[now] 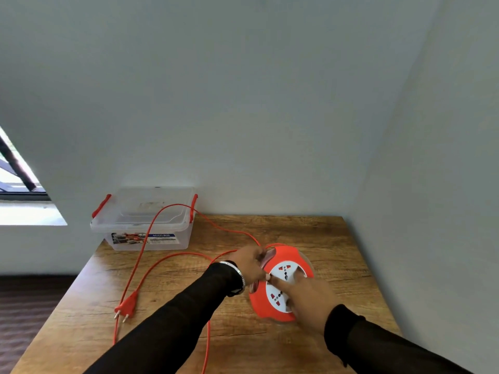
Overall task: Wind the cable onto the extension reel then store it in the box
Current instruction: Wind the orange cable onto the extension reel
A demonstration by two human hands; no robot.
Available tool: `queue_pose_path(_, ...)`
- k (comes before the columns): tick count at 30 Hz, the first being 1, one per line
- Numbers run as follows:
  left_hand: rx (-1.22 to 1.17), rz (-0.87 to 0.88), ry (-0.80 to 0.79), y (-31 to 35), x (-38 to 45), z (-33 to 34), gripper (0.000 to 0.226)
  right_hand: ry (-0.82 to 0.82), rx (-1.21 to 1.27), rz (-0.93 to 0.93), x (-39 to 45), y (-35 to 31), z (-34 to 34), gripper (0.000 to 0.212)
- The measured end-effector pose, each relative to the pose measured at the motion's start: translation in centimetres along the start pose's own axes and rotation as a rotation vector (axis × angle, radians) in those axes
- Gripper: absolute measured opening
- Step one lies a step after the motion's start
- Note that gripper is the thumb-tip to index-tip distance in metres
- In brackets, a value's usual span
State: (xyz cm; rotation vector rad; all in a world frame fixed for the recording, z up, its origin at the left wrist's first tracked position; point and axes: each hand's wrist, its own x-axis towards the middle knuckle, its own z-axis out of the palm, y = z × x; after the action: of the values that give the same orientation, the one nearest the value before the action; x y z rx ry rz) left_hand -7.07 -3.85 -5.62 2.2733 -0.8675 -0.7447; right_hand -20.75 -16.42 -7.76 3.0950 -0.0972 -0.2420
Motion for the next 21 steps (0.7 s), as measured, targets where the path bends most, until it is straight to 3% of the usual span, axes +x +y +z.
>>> queue_pose_path(8,-0.43,-0.031,0.191,-0.6,-1.5,2.6,0.04,0.186,0.087,0.104,0.0,0.0,0.9,0.057)
queue_pose_path(12,-0.48,0.02,0.303,0.0,-2.2,3.9,0.042,0.277,0.265,0.227,-0.2,0.0,1.6,0.056)
queue_pose_path(15,-0.513,0.03,0.397,0.3,-2.5,5.4,0.044,0.331,0.53,0.412,-0.2,-0.5,2.0,0.061)
queue_pose_path(21,-0.714,0.084,0.432,1.1,-3.5,7.9,0.05,0.441,1.428,0.72,0.7,-1.5,1.7,0.067)
